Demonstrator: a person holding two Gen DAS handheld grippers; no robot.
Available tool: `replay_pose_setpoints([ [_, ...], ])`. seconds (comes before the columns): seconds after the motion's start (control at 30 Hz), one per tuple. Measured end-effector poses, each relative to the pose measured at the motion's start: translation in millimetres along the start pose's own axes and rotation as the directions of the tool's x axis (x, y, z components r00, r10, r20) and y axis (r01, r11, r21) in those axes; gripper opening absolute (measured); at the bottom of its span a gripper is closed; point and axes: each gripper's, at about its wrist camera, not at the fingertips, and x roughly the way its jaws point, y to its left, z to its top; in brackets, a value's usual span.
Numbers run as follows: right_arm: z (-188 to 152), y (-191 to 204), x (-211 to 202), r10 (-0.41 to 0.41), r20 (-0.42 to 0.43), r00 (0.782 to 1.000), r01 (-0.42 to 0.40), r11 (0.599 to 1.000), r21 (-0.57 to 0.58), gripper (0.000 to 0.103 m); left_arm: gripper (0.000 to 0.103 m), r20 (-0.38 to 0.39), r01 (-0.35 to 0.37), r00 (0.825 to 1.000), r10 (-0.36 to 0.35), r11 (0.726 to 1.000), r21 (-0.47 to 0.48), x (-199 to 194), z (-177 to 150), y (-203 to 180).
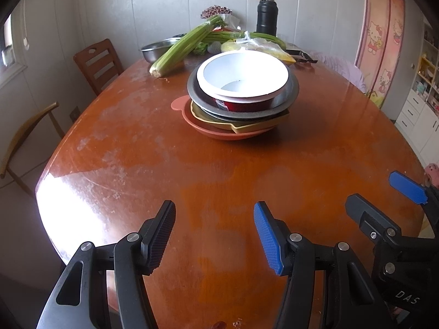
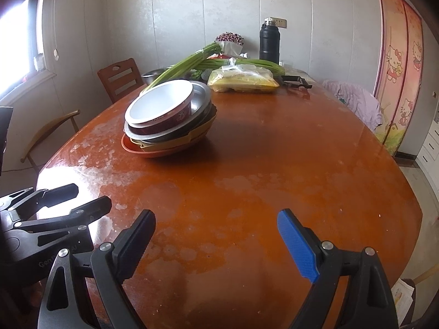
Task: Organize plates and bowls
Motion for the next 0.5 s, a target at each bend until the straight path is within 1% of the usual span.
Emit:
replay_pose_setpoints([
  [0.23,-1,0,2,0.004,-0.004,1.000,-0.004,1.000,-0.001,0.090,0.061,-0.011,0.000,1.000,0.000,1.000,-0.001,4,0,2],
  [0.5,-2,-4,16,0.008,-0.033,0.999,-0.008,1.000,0.007,0.090,0.061,-0.024,-0.011,1.000,0.011,1.000,-0.003,13,3,2],
])
